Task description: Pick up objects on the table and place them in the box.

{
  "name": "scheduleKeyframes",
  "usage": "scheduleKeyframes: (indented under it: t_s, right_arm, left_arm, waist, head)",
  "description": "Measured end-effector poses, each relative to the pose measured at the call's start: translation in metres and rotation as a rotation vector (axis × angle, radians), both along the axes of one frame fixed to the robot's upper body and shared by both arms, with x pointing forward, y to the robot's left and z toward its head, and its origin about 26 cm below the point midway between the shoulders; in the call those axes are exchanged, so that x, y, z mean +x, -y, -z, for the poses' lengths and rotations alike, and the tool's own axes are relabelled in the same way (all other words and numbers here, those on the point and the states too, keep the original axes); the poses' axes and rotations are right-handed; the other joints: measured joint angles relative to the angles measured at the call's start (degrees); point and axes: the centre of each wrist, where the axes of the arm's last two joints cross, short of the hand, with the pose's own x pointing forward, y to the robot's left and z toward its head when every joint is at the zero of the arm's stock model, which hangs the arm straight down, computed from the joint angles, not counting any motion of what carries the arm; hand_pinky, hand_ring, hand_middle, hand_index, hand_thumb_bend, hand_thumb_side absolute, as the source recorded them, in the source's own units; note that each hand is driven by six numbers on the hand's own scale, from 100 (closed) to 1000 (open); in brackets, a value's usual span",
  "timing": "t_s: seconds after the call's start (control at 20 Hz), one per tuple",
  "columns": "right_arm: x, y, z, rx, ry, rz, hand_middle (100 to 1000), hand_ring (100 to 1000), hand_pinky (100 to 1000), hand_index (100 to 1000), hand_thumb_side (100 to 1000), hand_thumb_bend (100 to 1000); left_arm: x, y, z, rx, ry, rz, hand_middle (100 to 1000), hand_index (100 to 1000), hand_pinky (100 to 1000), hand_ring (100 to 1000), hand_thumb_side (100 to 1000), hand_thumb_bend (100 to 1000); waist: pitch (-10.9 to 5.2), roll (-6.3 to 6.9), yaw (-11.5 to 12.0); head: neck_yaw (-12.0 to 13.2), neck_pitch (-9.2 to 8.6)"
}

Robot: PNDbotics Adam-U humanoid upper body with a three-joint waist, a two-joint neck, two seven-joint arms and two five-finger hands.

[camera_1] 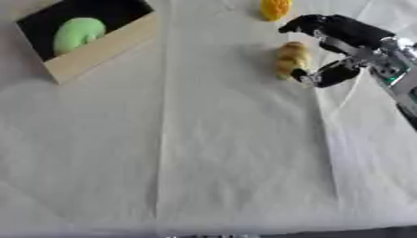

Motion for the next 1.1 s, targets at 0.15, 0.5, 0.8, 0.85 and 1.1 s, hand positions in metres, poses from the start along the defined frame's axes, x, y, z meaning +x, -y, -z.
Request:
scheduleKeyframes:
  t_s: [0.15, 0.5, 0.8, 0.85, 1.1]
  right_arm:
    - [0.000, 0.003, 0.002, -0.002, 0.003, 0.016, 878, 874, 895, 943, 100, 311]
    - [0.000, 0.007, 0.005, -0.016, 0.000, 0.038, 875, 876, 892, 945, 100, 322]
    - [0.002, 0.011, 0.008, -0.030, 0.004, 0.070, 873, 876, 885, 941, 100, 325]
    - [0.003, 0.012, 0.010, -0.032, 0.005, 0.078, 873, 876, 885, 941, 100, 325]
    - [0.005, 0.016, 0.013, -0.031, 0.022, 0.114, 865, 872, 878, 932, 100, 336]
  left_arm:
    - [0.000, 0.000, 0.001, -0.002, 0.000, 0.002, 679, 802, 863, 801, 571, 100]
    - [0.000, 0.001, 0.001, -0.008, 0.005, 0.002, 679, 802, 863, 801, 571, 100]
    - [0.000, 0.001, 0.000, -0.008, 0.009, 0.003, 679, 802, 864, 801, 571, 100]
    - [0.001, 0.001, 0.000, -0.007, 0.010, 0.004, 679, 802, 864, 801, 571, 100]
    - [0.001, 0.002, -0.002, -0.005, 0.019, 0.008, 680, 802, 864, 801, 570, 100]
  waist:
    - [0.16, 0.00, 0.0]
    - [0.36, 0.00, 0.0]
    - [0.88, 0.00, 0.8]
    - [1.01, 0.00, 1.0]
    - [1.74, 0.00, 1.5]
  head:
    - [0.0, 0.00]
    - [-0.4, -0.03]
    - [-1.4, -0.36]
    - [-1.6, -0.60]
    - [-2.1, -1.10]
